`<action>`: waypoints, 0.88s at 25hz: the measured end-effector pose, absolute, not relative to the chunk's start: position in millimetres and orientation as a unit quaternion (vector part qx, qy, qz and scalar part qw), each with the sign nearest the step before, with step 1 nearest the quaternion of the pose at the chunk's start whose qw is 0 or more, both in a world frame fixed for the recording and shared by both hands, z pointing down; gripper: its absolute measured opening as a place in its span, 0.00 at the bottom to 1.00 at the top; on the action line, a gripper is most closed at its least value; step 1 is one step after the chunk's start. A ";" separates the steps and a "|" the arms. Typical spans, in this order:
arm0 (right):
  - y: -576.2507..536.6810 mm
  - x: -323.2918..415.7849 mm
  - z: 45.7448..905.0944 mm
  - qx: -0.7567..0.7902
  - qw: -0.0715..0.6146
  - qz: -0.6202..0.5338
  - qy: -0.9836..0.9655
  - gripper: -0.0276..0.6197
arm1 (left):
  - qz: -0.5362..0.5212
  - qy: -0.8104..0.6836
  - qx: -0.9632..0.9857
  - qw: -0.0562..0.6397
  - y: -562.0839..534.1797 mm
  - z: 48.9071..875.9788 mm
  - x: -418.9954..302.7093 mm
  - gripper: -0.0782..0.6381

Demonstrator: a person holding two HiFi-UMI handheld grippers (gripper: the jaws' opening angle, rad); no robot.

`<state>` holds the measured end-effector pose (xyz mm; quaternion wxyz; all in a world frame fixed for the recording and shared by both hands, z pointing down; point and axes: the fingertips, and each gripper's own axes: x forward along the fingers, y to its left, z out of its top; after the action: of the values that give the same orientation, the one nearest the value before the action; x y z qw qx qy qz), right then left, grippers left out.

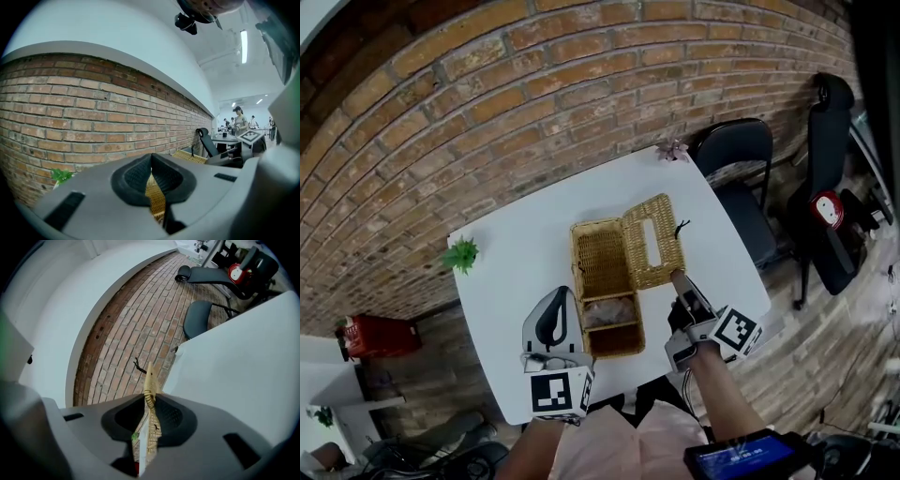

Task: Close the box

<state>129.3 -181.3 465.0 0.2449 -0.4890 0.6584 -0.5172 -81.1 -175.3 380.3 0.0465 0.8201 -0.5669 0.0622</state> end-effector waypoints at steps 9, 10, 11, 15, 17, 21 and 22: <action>-177.6 110.8 450.2 -0.502 0.202 -0.490 0.683 0.18 | 0.052 -0.572 0.817 0.047 -171.6 375.6 -92.1 0.12; -177.9 109.5 449.0 -0.504 0.194 -0.482 0.690 0.18 | 0.052 -0.572 0.817 0.047 -170.9 375.5 -93.7 0.12; -178.2 108.2 447.5 -0.505 0.186 -0.474 0.697 0.18 | 0.051 -0.573 0.816 0.047 -170.1 375.5 -95.3 0.12; -179.7 100.0 441.1 -0.504 0.167 -0.452 0.717 0.18 | 0.048 -0.576 0.815 0.048 -167.1 375.9 -100.3 0.12; -180.2 95.1 437.9 -0.501 0.155 -0.443 0.727 0.19 | 0.047 -0.578 0.813 0.047 -165.8 375.2 -102.6 0.12; -181.1 85.2 432.5 -0.496 0.142 -0.433 0.739 0.20 | 0.046 -0.583 0.810 0.048 -162.6 374.0 -108.7 0.12; -181.2 82.3 431.1 -0.494 0.139 -0.429 0.743 0.20 | 0.047 -0.584 0.809 0.049 -161.4 374.5 -110.5 0.12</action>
<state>82.3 -181.2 431.1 0.1391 -0.4937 0.7433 -0.4294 -110.5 -161.4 374.5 0.0491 0.8087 -0.5843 0.0472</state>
